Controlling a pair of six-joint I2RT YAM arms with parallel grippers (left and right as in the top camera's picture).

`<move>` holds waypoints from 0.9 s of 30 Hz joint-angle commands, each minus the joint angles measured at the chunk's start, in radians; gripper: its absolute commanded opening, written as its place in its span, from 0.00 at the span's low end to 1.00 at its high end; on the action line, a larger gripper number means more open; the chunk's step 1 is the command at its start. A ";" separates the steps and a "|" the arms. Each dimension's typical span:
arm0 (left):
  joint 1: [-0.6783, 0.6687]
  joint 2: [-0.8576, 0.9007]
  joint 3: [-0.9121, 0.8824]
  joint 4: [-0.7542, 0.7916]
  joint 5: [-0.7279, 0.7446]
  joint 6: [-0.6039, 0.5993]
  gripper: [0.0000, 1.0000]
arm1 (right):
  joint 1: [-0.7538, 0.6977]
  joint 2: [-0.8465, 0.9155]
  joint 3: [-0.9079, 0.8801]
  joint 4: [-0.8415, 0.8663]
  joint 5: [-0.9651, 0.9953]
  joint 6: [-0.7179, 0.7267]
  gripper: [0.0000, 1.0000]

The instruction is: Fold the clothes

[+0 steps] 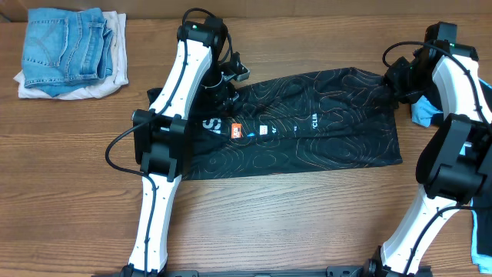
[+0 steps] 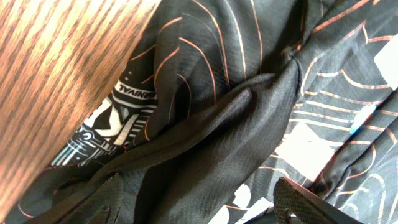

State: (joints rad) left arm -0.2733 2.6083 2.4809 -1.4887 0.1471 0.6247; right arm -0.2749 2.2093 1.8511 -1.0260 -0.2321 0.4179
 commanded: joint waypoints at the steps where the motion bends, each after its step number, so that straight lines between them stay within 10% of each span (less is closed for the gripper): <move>1: -0.003 0.021 -0.006 -0.007 0.008 0.121 0.76 | 0.001 -0.042 0.009 0.003 -0.005 0.000 0.42; 5: -0.003 0.021 -0.007 -0.030 0.067 0.132 0.52 | 0.001 -0.042 0.009 0.004 -0.005 0.001 0.42; 9: -0.005 0.021 -0.032 -0.036 0.083 0.134 0.51 | 0.001 -0.042 0.009 0.006 -0.005 0.001 0.43; 13: -0.009 0.021 -0.089 -0.032 0.083 0.138 0.04 | 0.001 -0.042 0.009 0.005 -0.005 0.000 0.43; 27: -0.045 0.011 -0.088 -0.187 0.142 0.102 0.04 | 0.001 -0.042 0.009 0.003 -0.006 0.001 0.42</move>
State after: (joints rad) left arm -0.2859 2.6099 2.3642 -1.6413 0.2535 0.7395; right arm -0.2749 2.2093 1.8511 -1.0245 -0.2321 0.4179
